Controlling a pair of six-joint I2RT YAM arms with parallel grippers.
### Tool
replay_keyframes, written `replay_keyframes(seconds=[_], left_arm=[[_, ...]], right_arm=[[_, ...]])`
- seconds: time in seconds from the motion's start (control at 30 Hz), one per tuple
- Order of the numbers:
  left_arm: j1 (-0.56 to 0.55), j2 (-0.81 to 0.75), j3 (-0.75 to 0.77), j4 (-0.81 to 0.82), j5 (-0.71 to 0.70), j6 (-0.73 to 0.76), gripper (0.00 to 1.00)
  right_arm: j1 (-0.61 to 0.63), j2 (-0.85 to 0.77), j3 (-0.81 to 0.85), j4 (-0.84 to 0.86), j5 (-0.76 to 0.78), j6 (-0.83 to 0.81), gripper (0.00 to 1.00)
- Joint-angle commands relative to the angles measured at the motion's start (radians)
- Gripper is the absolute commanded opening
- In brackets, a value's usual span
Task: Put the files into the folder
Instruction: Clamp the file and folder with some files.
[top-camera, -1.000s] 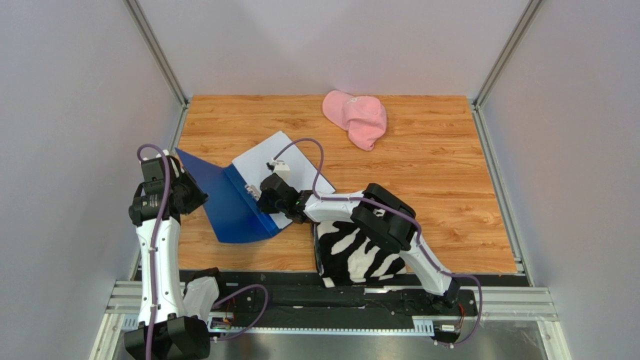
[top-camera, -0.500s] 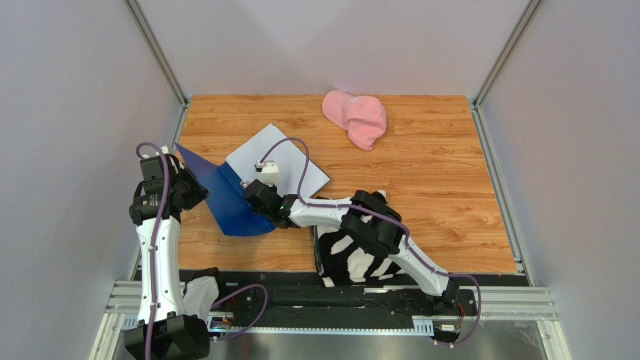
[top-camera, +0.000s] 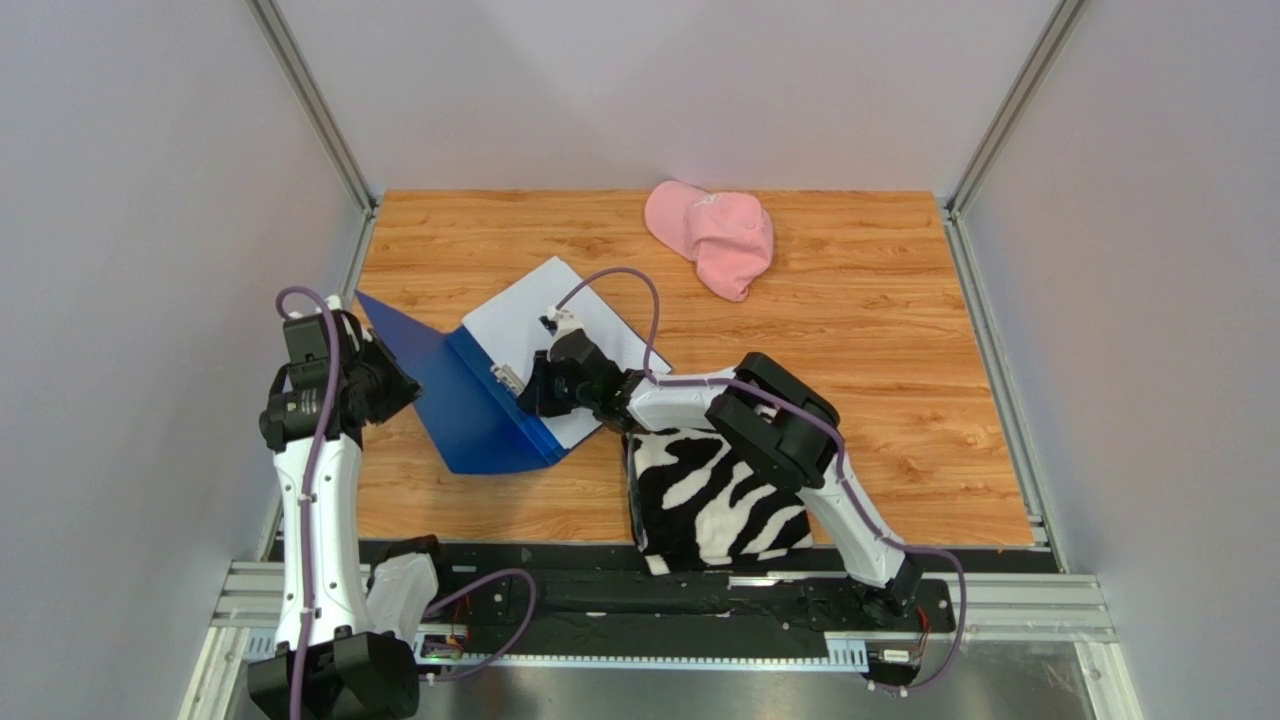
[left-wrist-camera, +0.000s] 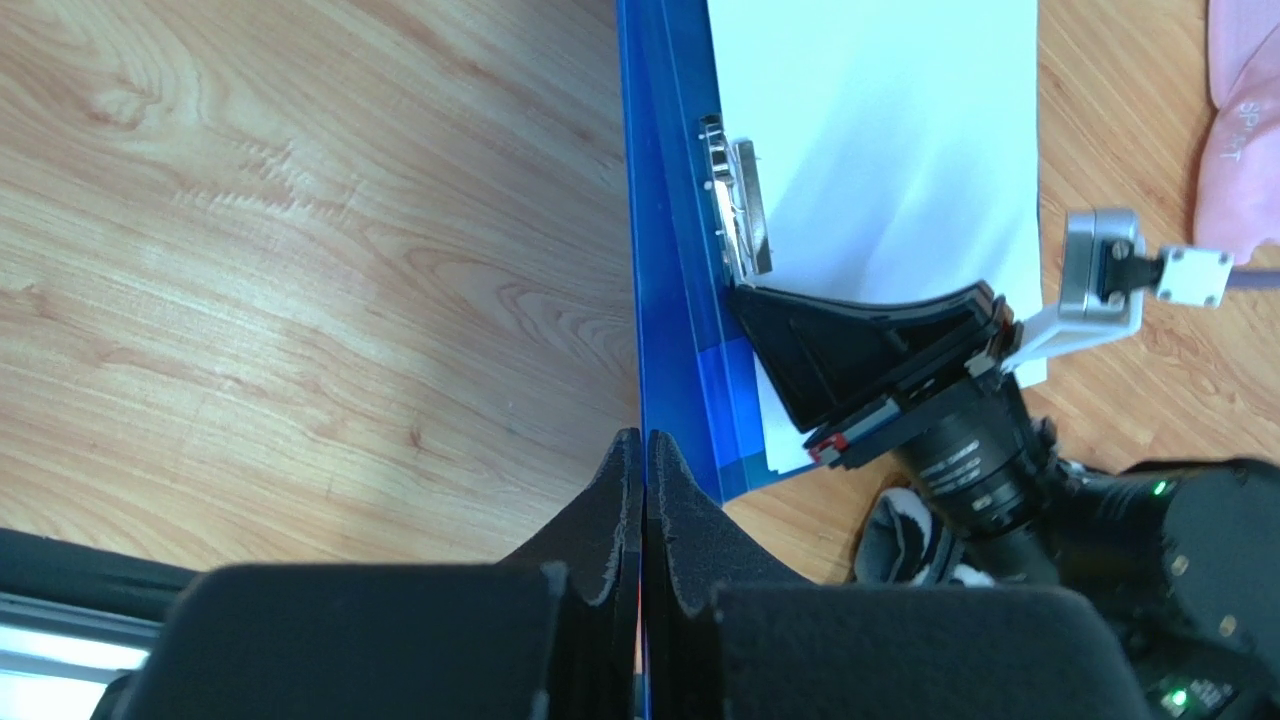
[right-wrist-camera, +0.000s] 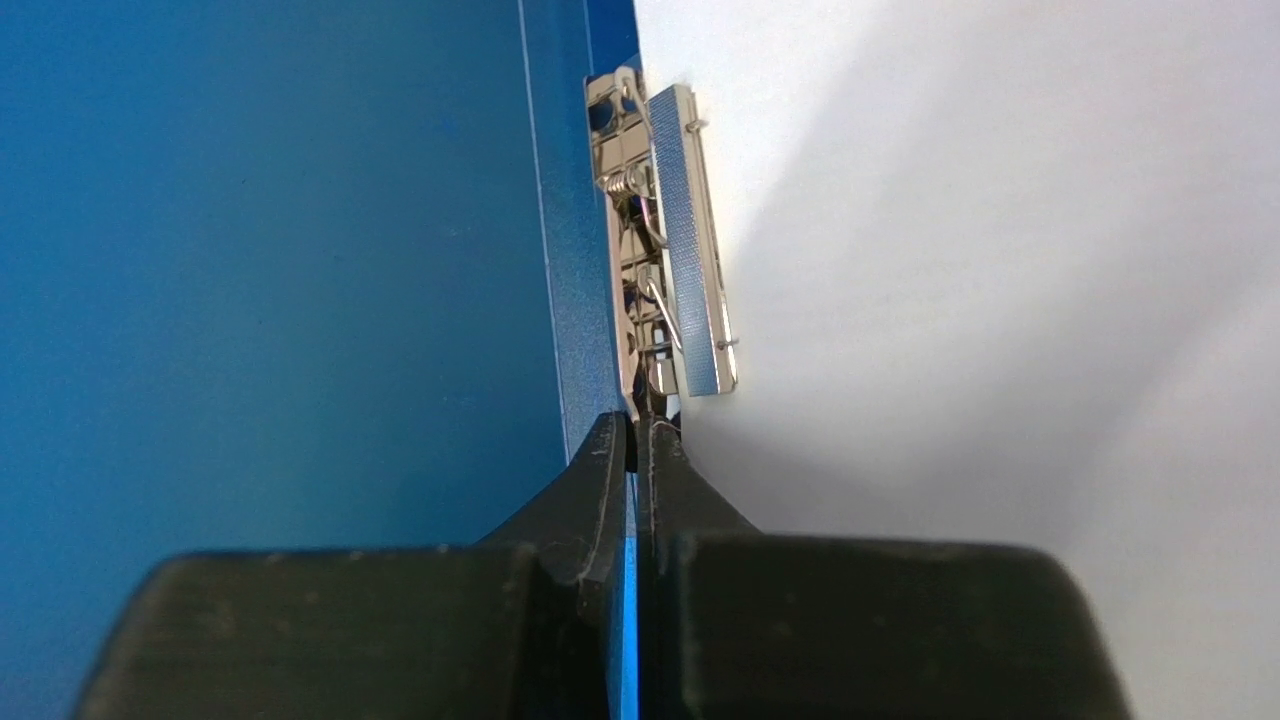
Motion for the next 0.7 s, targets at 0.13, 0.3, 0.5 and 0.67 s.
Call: replay_keyframes(seconds=[0.13,0.3,0.5,0.67], left_arm=[[-0.01,-0.014,0.014,-0.034,0.029,0.005,0.0],[-0.009,-0.017,0.005,-0.034,0.017,0.005,0.0],[-0.009,-0.011,0.005,-0.031,0.009,0.009,0.0],[-0.01,-0.005,0.019,-0.034,0.0,0.018,0.0]], right_arm=[[-0.09,0.122,-0.027,-0.386,-0.361,-0.047,0.01],[-0.118,0.106,-0.026,-0.386,-0.384,-0.035,0.07],[-0.138,0.101,0.003,-0.416,-0.403,-0.041,0.23],[-0.155,0.098,0.049,-0.444,-0.427,-0.051,0.35]])
